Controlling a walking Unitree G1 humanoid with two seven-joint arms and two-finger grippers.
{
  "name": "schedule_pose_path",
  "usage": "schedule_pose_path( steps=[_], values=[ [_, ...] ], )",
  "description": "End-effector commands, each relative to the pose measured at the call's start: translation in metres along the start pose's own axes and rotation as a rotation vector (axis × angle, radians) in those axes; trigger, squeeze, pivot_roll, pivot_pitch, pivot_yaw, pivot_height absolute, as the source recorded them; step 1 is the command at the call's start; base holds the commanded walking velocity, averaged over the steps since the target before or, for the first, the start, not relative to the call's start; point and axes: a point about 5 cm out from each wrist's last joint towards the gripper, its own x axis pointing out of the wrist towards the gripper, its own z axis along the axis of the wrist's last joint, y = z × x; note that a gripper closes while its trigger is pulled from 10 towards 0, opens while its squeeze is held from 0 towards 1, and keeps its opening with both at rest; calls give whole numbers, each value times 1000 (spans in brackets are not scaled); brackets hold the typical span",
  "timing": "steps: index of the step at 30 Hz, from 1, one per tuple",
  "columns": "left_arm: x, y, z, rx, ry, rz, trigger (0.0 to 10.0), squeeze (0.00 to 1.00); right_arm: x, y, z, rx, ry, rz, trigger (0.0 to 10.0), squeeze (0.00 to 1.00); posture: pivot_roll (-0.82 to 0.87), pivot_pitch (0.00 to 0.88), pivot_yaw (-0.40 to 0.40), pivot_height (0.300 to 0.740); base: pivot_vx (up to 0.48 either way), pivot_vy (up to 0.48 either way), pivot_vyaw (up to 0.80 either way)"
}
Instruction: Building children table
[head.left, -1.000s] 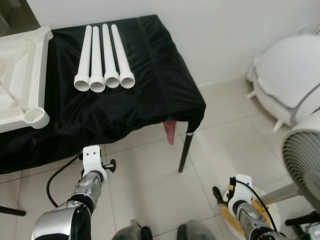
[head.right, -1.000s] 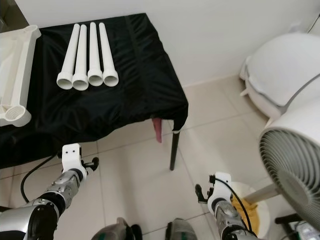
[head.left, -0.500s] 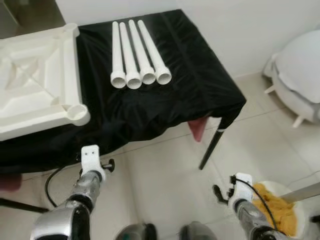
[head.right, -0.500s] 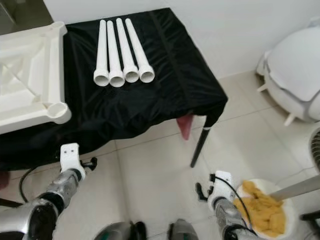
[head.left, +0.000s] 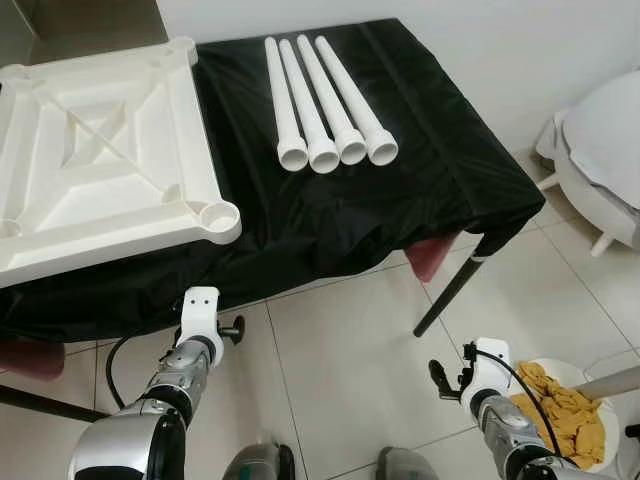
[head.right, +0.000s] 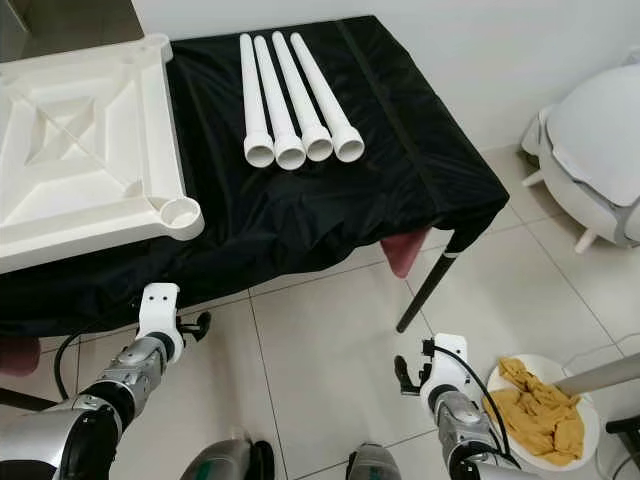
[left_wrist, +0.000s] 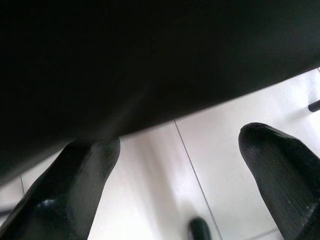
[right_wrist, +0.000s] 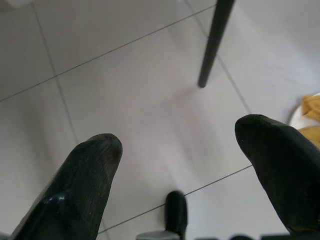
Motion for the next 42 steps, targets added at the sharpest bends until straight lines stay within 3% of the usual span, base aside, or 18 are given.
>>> schedule_pose_path(
  steps=[1,4,9,10,18,22,23,26,27,29,32,42],
  values=[
    [-2,-10,10,78,-52,-277,10000,0,-1,3,2,-26,-28,58,10000,0,-38,114,84,740,0,0,0],
    [-3,-10,11,111,-67,-335,10000,0,-1,3,5,-41,-50,95,10000,0,-38,114,84,740,0,0,0],
    [-16,-11,18,248,-106,-652,10000,0,-4,8,22,-104,-151,332,10000,0,-30,126,88,740,0,0,0],
    [-16,-11,18,248,-106,-652,10000,0,-4,8,22,-104,-151,332,10000,0,-30,126,88,740,0,0,0],
    [-30,-7,15,406,10,-925,10000,0,-8,4,41,-242,-172,544,10000,0,-25,129,90,740,0,0,0],
    [-32,-3,27,406,-14,-965,10000,0,-8,4,57,-215,-230,599,10000,0,-25,128,88,740,0,0,0],
    [-33,2,43,408,-47,-983,10000,0,-9,2,75,-183,-304,642,10000,0,-25,128,88,740,0,0,0],
    [-35,6,54,413,-69,-992,10000,0,-11,1,87,-170,-348,661,10000,0,-24,125,85,740,0,0,0],
    [-36,10,66,420,-92,-1000,10000,0,-10,-1,100,-134,-400,664,10000,0,-25,121,82,740,0,0,0],
    [-36,10,66,420,-92,-1000,10000,0,-10,-1,100,-134,-400,664,10000,0,-25,121,82,740,0,0,0],
    [-39,16,102,423,-168,-1020,10000,0,-10,-4,130,-66,-507,671,10000,0,-24,114,80,740,0,0,0],
    [-52,8,142,391,-290,-1109,10000,0,-16,3,164,-76,-613,723,10000,0,-27,100,75,740,0,0,0]
  ],
)
